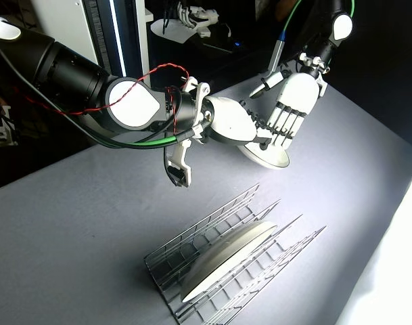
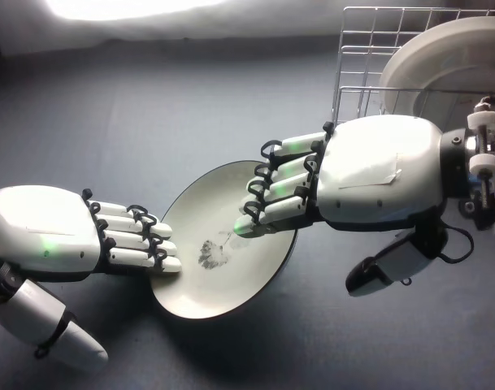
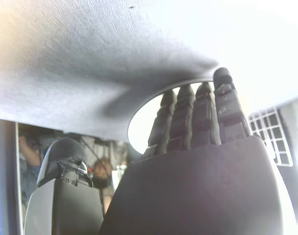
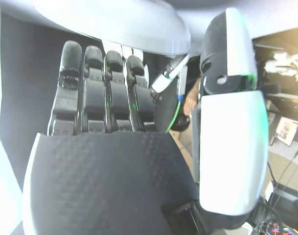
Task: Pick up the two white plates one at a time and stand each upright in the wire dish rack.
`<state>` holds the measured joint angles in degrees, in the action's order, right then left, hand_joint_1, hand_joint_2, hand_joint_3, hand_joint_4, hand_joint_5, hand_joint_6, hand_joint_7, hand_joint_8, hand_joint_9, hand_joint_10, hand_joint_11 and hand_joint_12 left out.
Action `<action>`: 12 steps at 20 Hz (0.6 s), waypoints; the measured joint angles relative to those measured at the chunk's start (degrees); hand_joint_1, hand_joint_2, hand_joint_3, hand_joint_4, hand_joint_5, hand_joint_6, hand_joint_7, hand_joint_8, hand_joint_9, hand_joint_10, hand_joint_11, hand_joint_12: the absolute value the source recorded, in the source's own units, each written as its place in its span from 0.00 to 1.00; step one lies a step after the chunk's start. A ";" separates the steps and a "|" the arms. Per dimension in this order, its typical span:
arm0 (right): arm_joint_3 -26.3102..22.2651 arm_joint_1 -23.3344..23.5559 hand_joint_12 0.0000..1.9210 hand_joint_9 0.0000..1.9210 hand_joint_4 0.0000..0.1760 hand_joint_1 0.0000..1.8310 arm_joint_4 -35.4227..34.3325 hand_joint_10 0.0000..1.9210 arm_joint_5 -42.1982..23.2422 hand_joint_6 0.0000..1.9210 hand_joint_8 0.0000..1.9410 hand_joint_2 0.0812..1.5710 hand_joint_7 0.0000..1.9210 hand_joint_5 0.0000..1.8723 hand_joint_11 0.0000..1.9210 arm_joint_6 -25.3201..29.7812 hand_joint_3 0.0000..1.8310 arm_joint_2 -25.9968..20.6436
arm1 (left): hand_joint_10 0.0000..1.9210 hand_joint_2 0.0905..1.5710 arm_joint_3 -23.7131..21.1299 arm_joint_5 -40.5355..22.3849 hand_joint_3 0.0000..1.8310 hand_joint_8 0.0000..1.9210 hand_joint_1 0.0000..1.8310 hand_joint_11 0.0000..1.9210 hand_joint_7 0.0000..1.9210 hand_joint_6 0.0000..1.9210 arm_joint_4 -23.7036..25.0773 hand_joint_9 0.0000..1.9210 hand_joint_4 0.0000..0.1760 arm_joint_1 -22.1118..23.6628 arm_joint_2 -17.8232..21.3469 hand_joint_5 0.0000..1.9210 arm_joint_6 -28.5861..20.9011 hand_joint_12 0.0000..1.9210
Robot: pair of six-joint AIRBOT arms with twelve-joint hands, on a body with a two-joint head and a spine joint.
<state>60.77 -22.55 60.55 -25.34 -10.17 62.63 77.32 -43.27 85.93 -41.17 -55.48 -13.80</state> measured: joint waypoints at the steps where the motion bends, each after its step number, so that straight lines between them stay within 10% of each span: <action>1: 0.04 0.00 0.46 0.14 0.00 0.55 0.11 0.00 0.26 0.00 0.00 0.58 0.14 0.15 0.00 0.00 0.00 0.13 | 0.00 0.67 0.00 -0.04 0.00 0.00 0.00 0.01 0.05 0.00 -0.09 0.03 0.00 -0.02 -0.07 0.06 0.00 0.01; 12: 2.71 -0.39 0.47 0.17 0.00 0.61 0.15 0.00 1.73 0.00 0.00 0.57 0.18 0.19 0.02 -0.15 0.00 4.26 | 0.00 0.66 0.00 -0.26 0.00 0.00 0.00 0.01 0.05 0.00 -0.68 0.03 0.00 -0.50 -0.07 0.07 0.00 0.01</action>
<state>63.48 -22.94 60.71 -23.62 -10.33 66.89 77.32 -43.53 85.25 -41.67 -55.55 -13.80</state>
